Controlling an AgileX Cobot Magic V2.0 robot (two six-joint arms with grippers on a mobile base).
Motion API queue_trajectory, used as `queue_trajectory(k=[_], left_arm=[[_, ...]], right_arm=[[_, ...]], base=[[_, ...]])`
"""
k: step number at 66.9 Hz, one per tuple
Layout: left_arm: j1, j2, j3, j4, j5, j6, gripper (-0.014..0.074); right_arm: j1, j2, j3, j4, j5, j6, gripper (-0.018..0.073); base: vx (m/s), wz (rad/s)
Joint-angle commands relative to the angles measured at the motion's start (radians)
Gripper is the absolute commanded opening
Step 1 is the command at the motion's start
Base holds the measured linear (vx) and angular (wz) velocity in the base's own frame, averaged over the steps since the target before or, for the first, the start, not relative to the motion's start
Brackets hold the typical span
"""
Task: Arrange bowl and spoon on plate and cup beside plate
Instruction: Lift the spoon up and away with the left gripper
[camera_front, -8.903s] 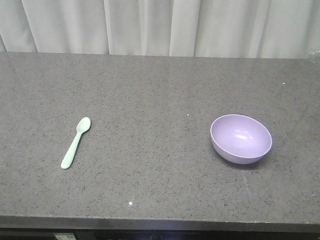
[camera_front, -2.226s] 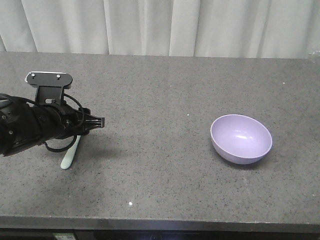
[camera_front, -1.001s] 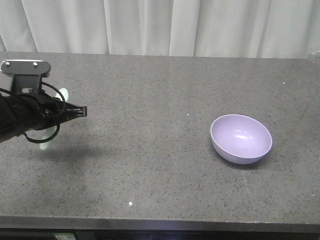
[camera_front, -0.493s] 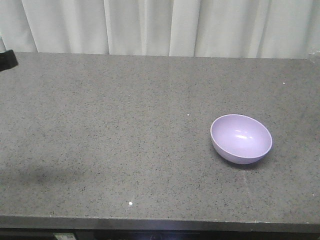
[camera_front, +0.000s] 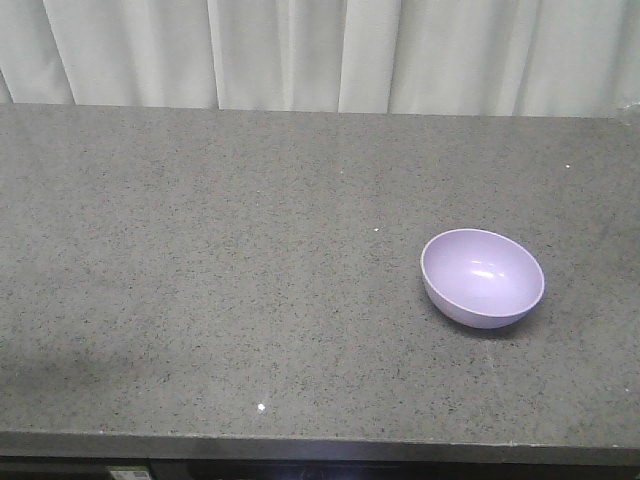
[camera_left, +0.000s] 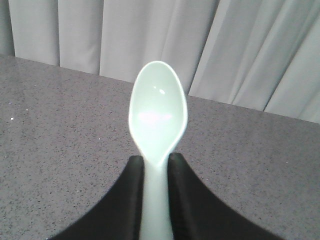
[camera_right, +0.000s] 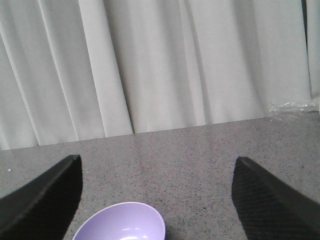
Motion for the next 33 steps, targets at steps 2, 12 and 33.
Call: queue_trajectory(k=[2,12,33], left_arm=[[0.0,-0.011,-0.022,0.025,-0.036,0.002,-0.0007],[0.0,-0.011,-0.022,0.025,-0.036,0.002,-0.0007],[0.0,-0.011,-0.022,0.025,-0.036,0.002,-0.0007]], right_arm=[[0.001,0.013,-0.031,-0.003,-0.085,-0.003,0.0585],[0.001,0.013,-0.031,0.002,-0.088,0.015,0.058],[0.001,0.077,-0.189,-0.011,0.125,-0.042,0.0564]], base=[[0.0,0.0],[0.0,0.0],[0.0,0.0]])
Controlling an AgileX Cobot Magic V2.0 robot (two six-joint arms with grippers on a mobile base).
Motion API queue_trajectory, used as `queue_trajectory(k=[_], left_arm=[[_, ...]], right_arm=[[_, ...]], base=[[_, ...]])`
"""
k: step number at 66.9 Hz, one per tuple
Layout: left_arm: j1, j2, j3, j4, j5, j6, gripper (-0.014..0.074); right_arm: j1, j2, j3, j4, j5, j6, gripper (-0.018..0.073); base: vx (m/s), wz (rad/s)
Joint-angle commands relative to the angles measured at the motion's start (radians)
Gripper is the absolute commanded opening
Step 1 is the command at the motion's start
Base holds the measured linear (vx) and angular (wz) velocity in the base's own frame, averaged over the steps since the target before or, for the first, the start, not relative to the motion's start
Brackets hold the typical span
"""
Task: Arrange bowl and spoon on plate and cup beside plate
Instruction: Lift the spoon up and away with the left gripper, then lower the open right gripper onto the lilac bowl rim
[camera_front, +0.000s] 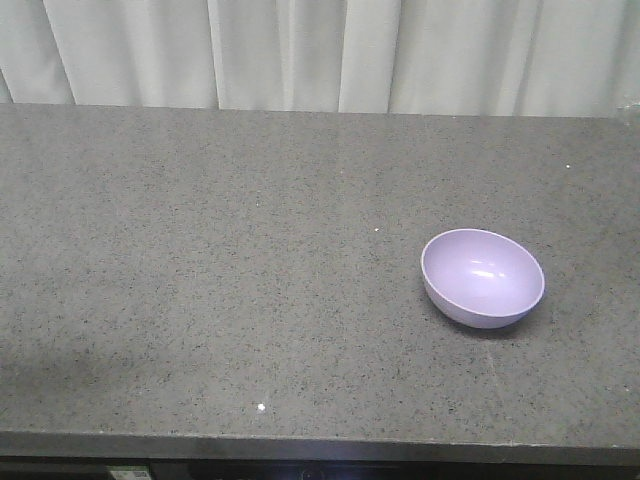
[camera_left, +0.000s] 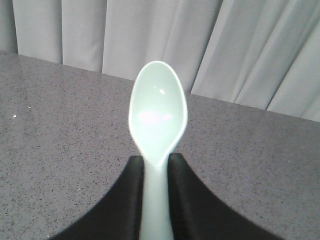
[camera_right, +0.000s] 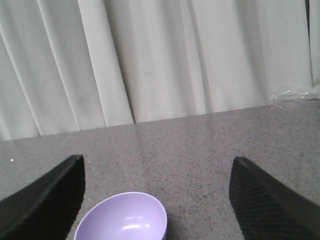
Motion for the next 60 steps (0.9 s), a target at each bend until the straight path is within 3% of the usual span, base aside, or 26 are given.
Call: queue_trajectory(k=[1,21,50,54,60], left_arm=[[0.0,-0.011,-0.022,0.027,-0.042,0.002,-0.0007],[0.0,-0.011,-0.022,0.027,-0.042,0.002,-0.0007],[0.0,-0.011,-0.022,0.027,-0.042,0.002,-0.0007],[0.0,-0.011,-0.022,0.027,-0.042,0.002,-0.0007],[0.0,-0.011,-0.022,0.027,-0.042,0.002,-0.0007]], right_arm=[[0.001,0.056,-0.116,-0.015,0.006,-0.051,0.0564],[0.0,0.16,-0.207,0.019,-0.111,0.004,0.056],[0.0,0.178,-0.199,0.04,-0.085,0.006,0.056],[0.0,0.178,-0.203,0.034,-0.054,-0.019,0.056],[0.0,0.206,-0.253,0.03,0.103,-0.066,0.056]], base=[[0.0,0.0],[0.0,0.0],[0.0,0.0],[0.0,0.0],[0.0,0.0]])
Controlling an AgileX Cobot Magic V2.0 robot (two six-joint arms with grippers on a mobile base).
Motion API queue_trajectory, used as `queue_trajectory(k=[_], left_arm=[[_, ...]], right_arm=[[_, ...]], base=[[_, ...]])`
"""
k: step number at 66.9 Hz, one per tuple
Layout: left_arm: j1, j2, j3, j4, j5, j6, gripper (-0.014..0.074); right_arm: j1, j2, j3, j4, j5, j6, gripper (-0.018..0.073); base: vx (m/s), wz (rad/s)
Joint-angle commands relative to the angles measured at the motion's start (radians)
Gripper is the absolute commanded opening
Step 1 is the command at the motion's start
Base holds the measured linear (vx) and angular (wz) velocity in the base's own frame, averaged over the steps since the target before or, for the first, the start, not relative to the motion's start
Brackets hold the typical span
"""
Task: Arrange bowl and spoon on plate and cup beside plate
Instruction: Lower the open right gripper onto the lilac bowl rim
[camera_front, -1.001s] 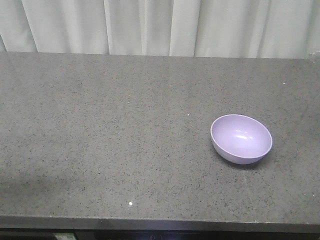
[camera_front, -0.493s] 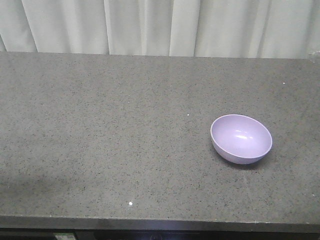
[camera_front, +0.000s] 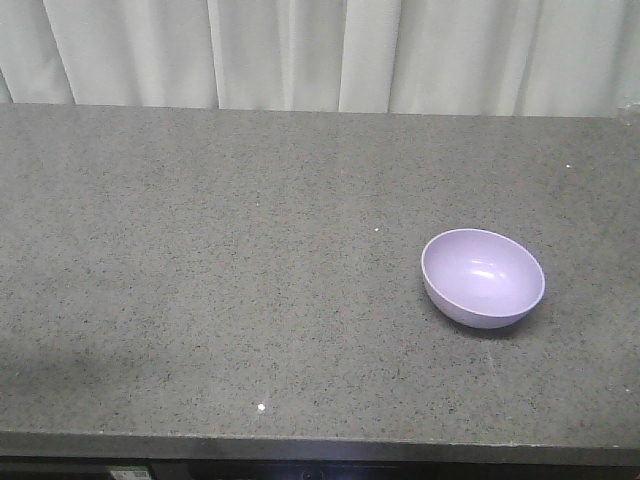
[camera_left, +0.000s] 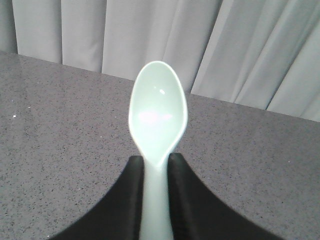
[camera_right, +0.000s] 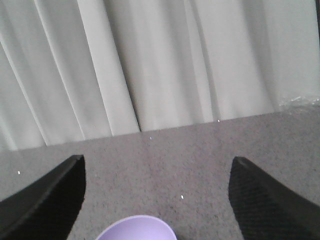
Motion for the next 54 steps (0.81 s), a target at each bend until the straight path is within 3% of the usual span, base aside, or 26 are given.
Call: queue_trajectory(k=[1,6,18,34,44,54], left_arm=[[0.0,-0.011,-0.022,0.027,-0.042,0.002,-0.0007],[0.0,-0.011,-0.022,0.027,-0.042,0.002,-0.0007],[0.0,-0.011,-0.022,0.027,-0.042,0.002,-0.0007],[0.0,-0.011,-0.022,0.027,-0.042,0.002,-0.0007],[0.0,-0.011,-0.022,0.027,-0.042,0.002,-0.0007],[0.0,-0.011,-0.022,0.027,-0.042,0.002,-0.0007]], right_arm=[[0.0,0.041,-0.087,-0.015,0.099,-0.062,0.056],[0.0,0.113,-0.158,-0.023,0.24,-0.111,0.056],[0.0,0.336,-0.344,-0.042,0.43,-0.14,0.056],[-0.011,0.605,-0.459,-0.021,0.521,-0.196,0.0551],[-0.096,0.695,-0.464,0.152,0.506,-0.311,0.0549],[-0.193,0.763,-0.464,0.432,0.53,-0.522,0.0549]], base=[[0.0,0.0],[0.0,0.0],[0.0,0.0],[0.0,0.0],[0.0,0.0],[0.0,0.0]])
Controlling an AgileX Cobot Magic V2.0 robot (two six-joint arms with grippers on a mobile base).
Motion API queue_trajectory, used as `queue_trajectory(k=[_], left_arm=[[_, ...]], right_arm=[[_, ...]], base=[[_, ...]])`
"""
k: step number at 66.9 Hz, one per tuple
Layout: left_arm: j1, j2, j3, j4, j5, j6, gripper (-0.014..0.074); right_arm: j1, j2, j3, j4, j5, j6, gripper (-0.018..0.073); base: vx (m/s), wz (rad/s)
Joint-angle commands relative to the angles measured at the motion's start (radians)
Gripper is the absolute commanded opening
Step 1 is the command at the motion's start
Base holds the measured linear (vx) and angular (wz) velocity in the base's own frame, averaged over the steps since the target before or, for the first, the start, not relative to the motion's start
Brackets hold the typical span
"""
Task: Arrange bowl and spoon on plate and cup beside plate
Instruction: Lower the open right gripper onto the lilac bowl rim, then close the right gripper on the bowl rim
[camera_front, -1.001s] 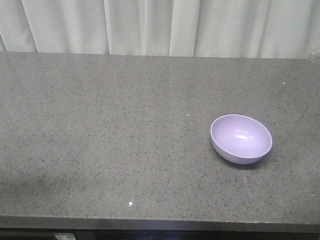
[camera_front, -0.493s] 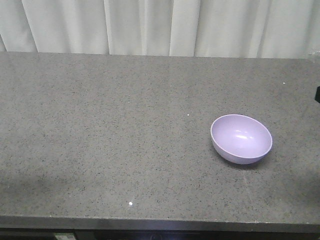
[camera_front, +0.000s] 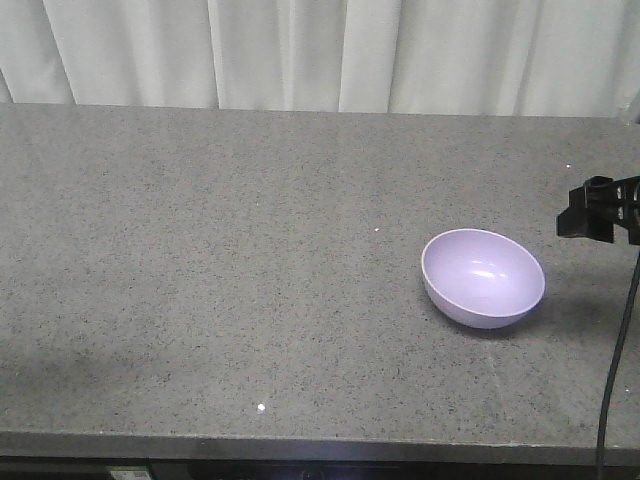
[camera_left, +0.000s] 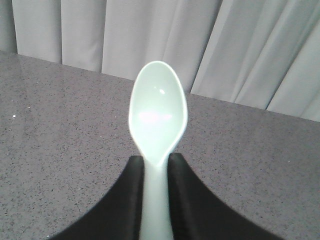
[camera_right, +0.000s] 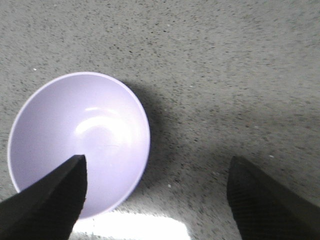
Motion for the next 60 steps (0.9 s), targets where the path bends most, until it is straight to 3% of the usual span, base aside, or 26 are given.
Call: queue_trajectory(k=[1,7,24,42,60], left_arm=[[0.0,-0.011,-0.022,0.027,-0.042,0.002,-0.0007],[0.0,-0.011,-0.022,0.027,-0.042,0.002,-0.0007],[0.0,-0.011,-0.022,0.027,-0.042,0.002,-0.0007],[0.0,-0.011,-0.022,0.027,-0.042,0.002,-0.0007],[0.0,-0.011,-0.022,0.027,-0.042,0.002,-0.0007]], right_arm=[[-0.055,0.012,-0.034,0.2,-0.029,-0.147,0.0549],[-0.068,0.048,-0.034,0.298,-0.022,-0.225,0.0549],[-0.064,0.164,-0.034,0.315,-0.056,-0.256,0.0549],[-0.064,0.261,-0.034,0.448,-0.046,-0.371,0.0549],[-0.042,0.319,-0.033,0.443,-0.006,-0.414,0.0527]], base=[[0.0,0.0],[0.0,0.0],[0.0,0.0],[0.0,0.0],[0.0,0.0]])
